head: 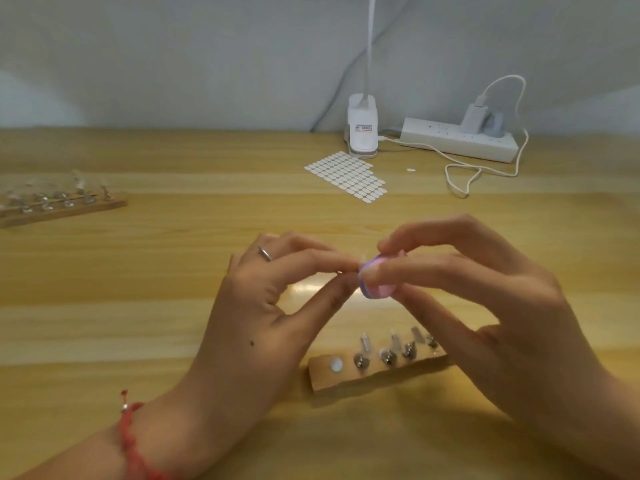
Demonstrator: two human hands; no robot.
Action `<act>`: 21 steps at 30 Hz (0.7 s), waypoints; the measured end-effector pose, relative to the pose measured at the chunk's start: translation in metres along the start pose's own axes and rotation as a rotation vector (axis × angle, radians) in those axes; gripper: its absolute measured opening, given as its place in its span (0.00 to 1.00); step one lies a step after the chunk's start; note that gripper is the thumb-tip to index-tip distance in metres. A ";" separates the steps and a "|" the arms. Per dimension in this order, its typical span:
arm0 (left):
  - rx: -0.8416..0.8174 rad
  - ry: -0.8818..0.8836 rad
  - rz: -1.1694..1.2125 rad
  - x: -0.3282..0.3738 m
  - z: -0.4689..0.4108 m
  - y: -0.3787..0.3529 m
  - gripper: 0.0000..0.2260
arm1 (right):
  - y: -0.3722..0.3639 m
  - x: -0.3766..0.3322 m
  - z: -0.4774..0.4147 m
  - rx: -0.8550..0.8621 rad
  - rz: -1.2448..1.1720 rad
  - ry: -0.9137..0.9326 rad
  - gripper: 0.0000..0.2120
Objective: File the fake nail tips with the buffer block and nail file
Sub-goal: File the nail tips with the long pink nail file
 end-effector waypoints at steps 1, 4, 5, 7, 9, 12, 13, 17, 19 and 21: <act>0.002 0.002 -0.017 0.000 0.000 0.000 0.04 | 0.001 0.001 0.000 0.007 0.016 -0.002 0.09; -0.005 0.024 -0.056 0.000 0.000 0.000 0.03 | 0.000 0.000 0.001 0.022 0.038 -0.004 0.09; -0.013 0.025 -0.069 0.000 0.001 0.000 0.03 | -0.002 -0.001 0.001 0.014 0.029 0.009 0.10; -0.020 0.023 -0.096 0.001 0.000 0.000 0.03 | -0.002 -0.003 0.001 0.006 0.024 0.022 0.11; -0.019 0.024 -0.110 0.001 0.000 0.000 0.03 | -0.001 -0.001 0.000 0.029 0.046 0.008 0.11; -0.037 0.003 -0.118 0.003 0.001 0.000 0.03 | -0.003 -0.001 0.003 0.030 0.033 0.020 0.09; -0.041 -0.005 -0.123 0.004 0.001 0.000 0.04 | -0.003 -0.002 0.003 0.024 0.027 0.030 0.09; -0.027 -0.003 -0.143 0.003 0.001 0.000 0.03 | -0.002 0.000 0.001 0.039 0.048 0.006 0.09; -0.028 -0.012 -0.146 0.004 0.001 0.000 0.03 | -0.005 -0.002 0.002 0.021 0.022 0.017 0.10; -0.025 -0.001 -0.154 0.003 0.001 -0.001 0.03 | -0.005 -0.001 0.001 0.021 0.034 0.016 0.11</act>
Point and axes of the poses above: each hand's wrist, its own z-axis away from the middle knuckle, its own y-axis out of the back of the hand, x = y × z, the point moved 2 cm from there along -z, towards the middle knuckle, and after that the axes turned 1 degree about -y, right-handed, at the moved point
